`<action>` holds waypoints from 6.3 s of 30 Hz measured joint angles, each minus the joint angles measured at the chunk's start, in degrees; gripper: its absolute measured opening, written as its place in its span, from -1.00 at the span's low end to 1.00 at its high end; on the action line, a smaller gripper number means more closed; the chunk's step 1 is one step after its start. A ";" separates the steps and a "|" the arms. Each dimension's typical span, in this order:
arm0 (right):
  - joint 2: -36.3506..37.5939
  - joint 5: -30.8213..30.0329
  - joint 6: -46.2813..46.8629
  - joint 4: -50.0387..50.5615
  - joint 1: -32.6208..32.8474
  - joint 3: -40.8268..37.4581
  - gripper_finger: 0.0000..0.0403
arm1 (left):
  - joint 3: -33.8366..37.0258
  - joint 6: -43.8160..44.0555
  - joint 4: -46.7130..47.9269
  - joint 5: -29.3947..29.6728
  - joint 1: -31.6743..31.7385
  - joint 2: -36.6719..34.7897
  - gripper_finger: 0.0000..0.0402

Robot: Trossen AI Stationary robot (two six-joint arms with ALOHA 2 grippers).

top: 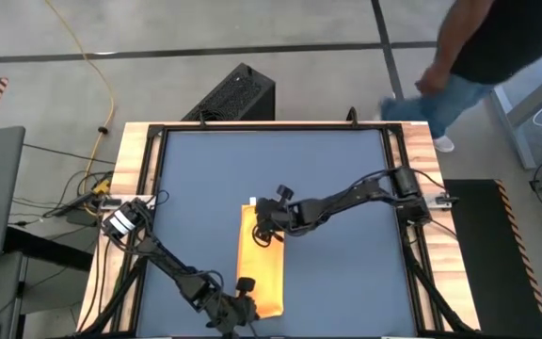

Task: Roll towel into tight, uniform cylinder
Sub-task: Roll the orange towel

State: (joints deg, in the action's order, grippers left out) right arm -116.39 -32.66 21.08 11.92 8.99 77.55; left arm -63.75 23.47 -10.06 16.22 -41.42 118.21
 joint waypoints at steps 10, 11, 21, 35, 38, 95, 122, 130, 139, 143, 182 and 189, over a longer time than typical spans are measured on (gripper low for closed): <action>12.88 -7.46 8.21 15.15 15.83 -1.46 -0.56 | 0.00 1.01 0.17 -4.23 1.40 -0.07 -1.00; 13.12 -9.18 10.06 15.16 18.37 -2.63 -0.55 | 0.00 1.02 0.17 -4.48 1.55 -0.07 -1.00; 4.03 -12.89 -11.07 -7.38 37.65 -9.52 -0.54 | -0.02 4.15 -0.56 -13.77 5.05 -0.07 -1.00; -4.84 -7.69 -22.62 -16.76 39.21 -0.82 -0.53 | -0.02 5.79 -1.45 -21.32 8.27 -0.04 -1.00; -4.69 -7.55 -22.64 -16.45 39.30 -0.80 -0.47 | -0.02 5.83 -1.44 -21.26 8.27 -0.05 -1.00; -8.25 11.57 6.31 -15.12 32.30 -0.71 -0.92 | 0.07 1.35 1.36 -20.81 8.24 -4.33 -1.00; -8.29 15.21 25.50 -16.25 29.65 -0.77 -0.92 | -0.02 -16.83 1.40 11.05 -8.67 -4.64 -0.97; -8.42 16.32 25.66 -17.27 29.49 -0.80 -0.91 | -0.22 -17.33 2.09 10.78 -7.20 -4.22 -0.55; -8.42 16.30 25.63 -17.15 29.47 -0.80 -0.90 | -0.24 -13.93 7.14 9.01 -6.02 -3.74 -0.30; -8.42 16.28 26.30 -17.15 29.47 -0.80 -0.88 | -0.30 -11.94 9.02 6.79 -4.93 -3.72 -0.34; -7.30 22.36 30.88 -16.36 30.45 -0.84 -0.57 | -0.13 -1.29 9.26 -23.32 4.12 -3.93 -1.00; -1.54 23.05 26.25 -6.31 31.32 -1.01 -0.28 | -0.13 -2.55 9.31 -22.48 4.14 -4.26 -1.00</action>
State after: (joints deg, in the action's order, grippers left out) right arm -117.93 -9.61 47.33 5.61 40.32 76.53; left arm -63.88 20.91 -0.75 -6.26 -37.28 113.95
